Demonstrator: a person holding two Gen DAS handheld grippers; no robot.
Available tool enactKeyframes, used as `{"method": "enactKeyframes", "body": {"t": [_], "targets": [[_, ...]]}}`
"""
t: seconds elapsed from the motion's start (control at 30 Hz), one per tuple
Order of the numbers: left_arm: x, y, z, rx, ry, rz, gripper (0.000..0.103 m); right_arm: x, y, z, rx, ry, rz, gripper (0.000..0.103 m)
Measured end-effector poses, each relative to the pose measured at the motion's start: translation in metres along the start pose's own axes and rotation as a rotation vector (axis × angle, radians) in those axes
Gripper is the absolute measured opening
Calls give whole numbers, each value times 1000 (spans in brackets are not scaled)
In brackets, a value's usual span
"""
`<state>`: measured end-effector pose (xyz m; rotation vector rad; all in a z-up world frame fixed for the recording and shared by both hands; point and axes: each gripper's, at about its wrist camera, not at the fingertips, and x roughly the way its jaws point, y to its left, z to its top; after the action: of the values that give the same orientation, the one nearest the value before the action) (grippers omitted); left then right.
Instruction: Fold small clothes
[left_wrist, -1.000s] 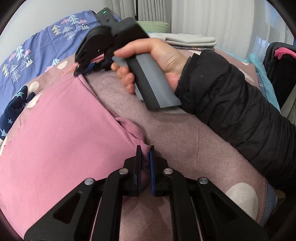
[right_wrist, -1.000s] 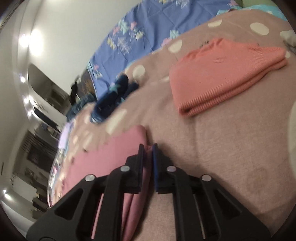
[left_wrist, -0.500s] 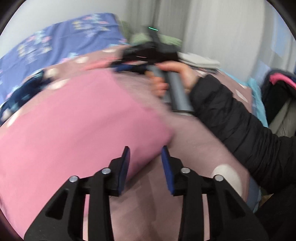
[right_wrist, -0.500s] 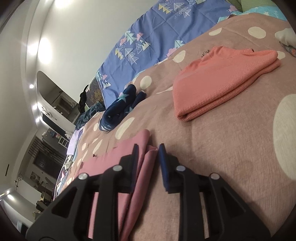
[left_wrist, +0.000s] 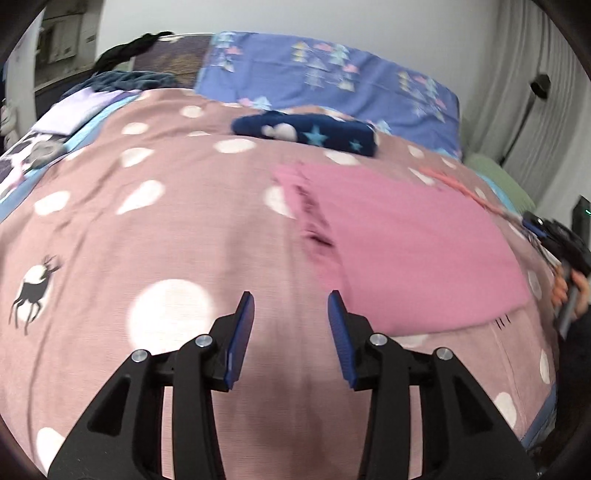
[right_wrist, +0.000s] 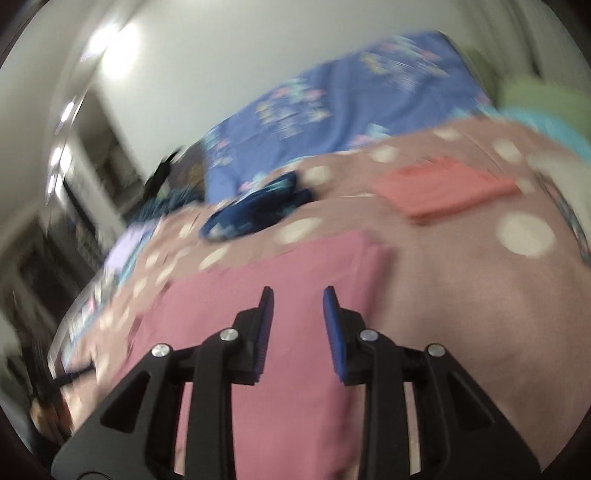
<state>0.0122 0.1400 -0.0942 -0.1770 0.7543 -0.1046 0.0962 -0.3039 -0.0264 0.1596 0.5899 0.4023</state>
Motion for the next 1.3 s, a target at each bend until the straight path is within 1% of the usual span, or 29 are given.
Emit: {"method": "enactKeyframes", "body": {"t": [0.03,0.07,0.1,0.13,0.2,0.23,0.3,0.37,0.4,0.47,0.5,0.53,0.57,0.63,0.73,0.77,0.8,0.83,0.87,0.9,1.0,1.03,1.1,1.13,1.17,1.2,1.23,1.27,1.3], "targets": [[-1,6,0,-7,-11,3,42,4,32,-4,-94,13,-13,41],[-1,9,0,-11,-16,2,42,10,67,-11,-196,27,-11,41],[-1,12,-1,-17,-19,-3,42,19,114,-24,-331,51,19,41],[1,14,-3,-21,-20,-8,42,24,144,-36,-418,70,49,42],[3,16,-8,-30,-17,-24,42,39,211,-73,-625,109,96,44],[6,19,-10,-38,-12,-34,42,45,236,-91,-713,120,102,49],[12,23,-10,-52,-1,-50,42,57,275,-123,-872,126,91,52],[13,27,-15,-64,12,-73,42,68,295,-143,-958,123,70,52],[14,29,-15,-65,17,-83,42,76,302,-149,-984,122,40,52],[17,34,-12,-62,26,-111,42,88,306,-156,-1022,107,-34,52],[19,35,-11,-63,29,-120,42,96,310,-158,-1053,94,-97,52],[22,37,-7,-62,34,-134,42,101,313,-160,-1072,90,-137,52],[24,39,-4,-63,39,-147,42,106,315,-159,-1080,92,-157,52],[31,41,5,-72,59,-178,46,115,319,-156,-1077,100,-177,52],[53,44,31,-84,104,-259,52,129,321,-152,-1067,102,-198,52],[64,45,40,-92,121,-286,56,134,323,-150,-1063,103,-204,50],[75,47,48,-110,137,-317,56,139,325,-149,-1059,105,-211,46],[85,50,55,-135,152,-352,56,141,327,-147,-1056,107,-215,42],[105,55,66,-197,181,-423,56,144,327,-147,-1051,107,-220,41],[120,57,73,-243,201,-464,56,146,327,-145,-1045,107,-225,40],[163,61,95,-352,224,-545,58,149,324,-143,-1035,112,-239,40],[176,59,102,-368,222,-565,58,150,324,-142,-1033,114,-242,40],[193,55,113,-373,199,-568,58,155,322,-139,-1026,120,-252,40],[197,53,117,-370,184,-559,56,157,321,-137,-1021,120,-257,39],[202,51,122,-361,167,-537,35,162,320,-134,-1015,126,-260,31],[208,50,126,-355,162,-510,14,165,320,-135,-1010,140,-257,5],[215,50,128,-370,166,-509,3,168,320,-132,-994,148,-254,3],[215,53,130,-401,144,-540,3,167,321,-128,-972,142,-234,3],[211,57,135,-413,116,-568,3,158,325,-122,-947,110,-213,3]]}}
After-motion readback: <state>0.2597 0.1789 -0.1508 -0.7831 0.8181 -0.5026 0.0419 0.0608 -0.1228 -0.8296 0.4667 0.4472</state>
